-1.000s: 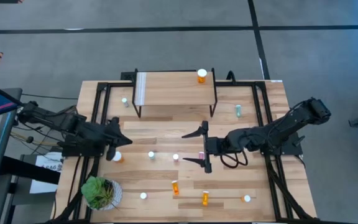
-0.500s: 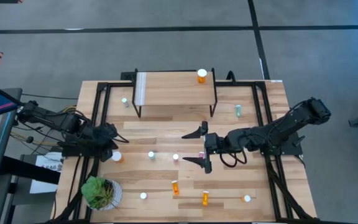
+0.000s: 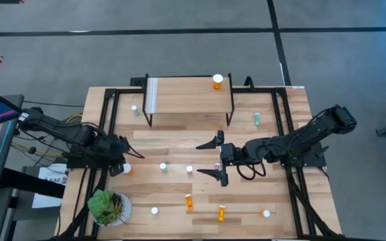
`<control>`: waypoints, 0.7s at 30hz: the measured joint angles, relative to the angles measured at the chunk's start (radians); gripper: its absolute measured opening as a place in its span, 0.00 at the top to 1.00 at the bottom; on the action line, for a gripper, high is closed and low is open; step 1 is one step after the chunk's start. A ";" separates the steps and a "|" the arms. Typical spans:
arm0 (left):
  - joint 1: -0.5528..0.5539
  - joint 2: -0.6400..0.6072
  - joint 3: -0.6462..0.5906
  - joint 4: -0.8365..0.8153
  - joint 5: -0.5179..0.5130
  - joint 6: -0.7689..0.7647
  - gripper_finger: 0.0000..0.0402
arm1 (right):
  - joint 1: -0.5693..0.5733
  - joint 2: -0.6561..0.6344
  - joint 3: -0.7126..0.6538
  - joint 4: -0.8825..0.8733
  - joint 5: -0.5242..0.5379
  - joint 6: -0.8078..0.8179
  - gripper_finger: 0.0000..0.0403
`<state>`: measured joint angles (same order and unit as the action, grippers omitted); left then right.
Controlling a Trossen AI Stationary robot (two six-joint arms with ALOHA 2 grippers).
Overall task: Pick and place medicine bottles onto shelf by color
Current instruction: Put the large orange pill bottle on the shelf aligned with the other large orange pill bottle
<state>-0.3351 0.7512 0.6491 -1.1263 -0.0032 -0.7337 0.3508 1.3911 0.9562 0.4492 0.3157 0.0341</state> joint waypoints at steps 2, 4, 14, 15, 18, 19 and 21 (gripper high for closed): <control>0.000 0.050 0.000 0.000 0.021 0.042 0.76 | 0.000 0.000 0.000 0.000 0.000 0.000 0.03; 0.000 0.098 0.000 0.000 0.059 0.085 0.70 | 0.000 0.000 0.000 0.000 0.000 0.000 0.03; -0.035 0.259 0.000 0.001 0.087 0.173 0.50 | 0.000 0.000 0.000 -0.010 0.000 0.000 0.03; -0.042 0.266 0.000 0.003 0.089 0.173 0.49 | 0.000 0.000 0.000 -0.015 0.000 0.000 0.03; -0.060 0.283 0.001 0.018 0.077 0.172 0.45 | 0.000 0.000 0.000 -0.032 0.000 0.000 0.03; -0.066 0.286 -0.001 0.024 0.068 0.172 0.44 | 0.000 0.000 0.000 -0.034 0.000 0.000 0.03; -0.078 0.283 -0.001 0.034 0.038 0.161 0.42 | 0.000 0.000 0.000 -0.035 0.000 0.000 0.03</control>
<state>-0.4132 1.0341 0.6481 -1.0919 0.0343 -0.5724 0.3508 1.3914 0.9562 0.4144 0.3157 0.0341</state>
